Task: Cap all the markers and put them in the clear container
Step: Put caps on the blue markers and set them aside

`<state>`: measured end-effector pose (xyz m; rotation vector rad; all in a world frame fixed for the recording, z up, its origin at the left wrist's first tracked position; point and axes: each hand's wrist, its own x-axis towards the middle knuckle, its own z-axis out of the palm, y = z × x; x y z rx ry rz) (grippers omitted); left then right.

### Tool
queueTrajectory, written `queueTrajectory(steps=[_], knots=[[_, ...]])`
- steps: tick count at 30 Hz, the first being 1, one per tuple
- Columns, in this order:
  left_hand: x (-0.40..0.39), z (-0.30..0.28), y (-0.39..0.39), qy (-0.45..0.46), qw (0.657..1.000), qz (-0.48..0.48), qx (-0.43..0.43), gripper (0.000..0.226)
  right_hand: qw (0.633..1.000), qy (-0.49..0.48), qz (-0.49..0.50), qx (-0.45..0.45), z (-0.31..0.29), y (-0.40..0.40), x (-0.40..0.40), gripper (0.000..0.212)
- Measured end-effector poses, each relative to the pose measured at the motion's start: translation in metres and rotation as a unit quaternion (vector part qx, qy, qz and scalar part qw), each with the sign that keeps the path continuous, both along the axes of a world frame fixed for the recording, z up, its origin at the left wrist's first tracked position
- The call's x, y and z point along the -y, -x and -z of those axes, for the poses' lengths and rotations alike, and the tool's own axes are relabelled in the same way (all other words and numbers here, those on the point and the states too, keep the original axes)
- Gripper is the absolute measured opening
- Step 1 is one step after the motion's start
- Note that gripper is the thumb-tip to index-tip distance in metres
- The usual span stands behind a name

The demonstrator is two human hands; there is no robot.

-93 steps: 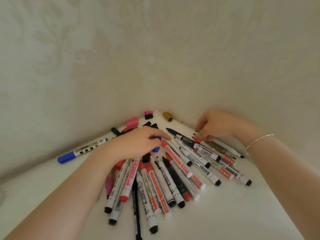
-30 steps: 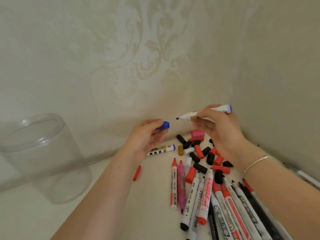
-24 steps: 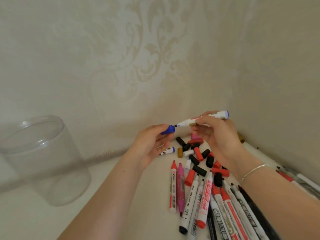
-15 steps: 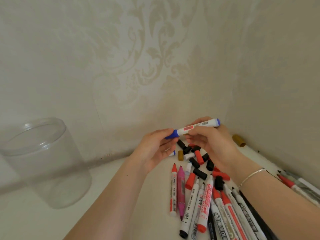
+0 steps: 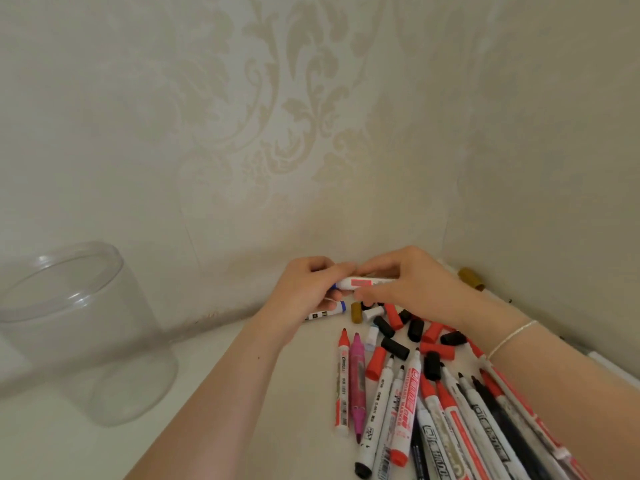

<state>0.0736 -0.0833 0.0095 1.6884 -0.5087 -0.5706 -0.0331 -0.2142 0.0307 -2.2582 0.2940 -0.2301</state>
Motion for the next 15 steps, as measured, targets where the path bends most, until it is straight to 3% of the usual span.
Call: queueTrajectory(steps=[6,15], knots=[[0.009,-0.016,0.0,-0.005,0.99,-0.068,0.122,0.032,0.993,-0.009,-0.005,0.115,-0.002,-0.001,-0.007,0.012],[0.015,-0.003,0.003,0.006,0.987,-0.11,0.119,0.032,0.996,0.037,0.02,0.079,-0.002,-0.011,-0.006,0.013]])
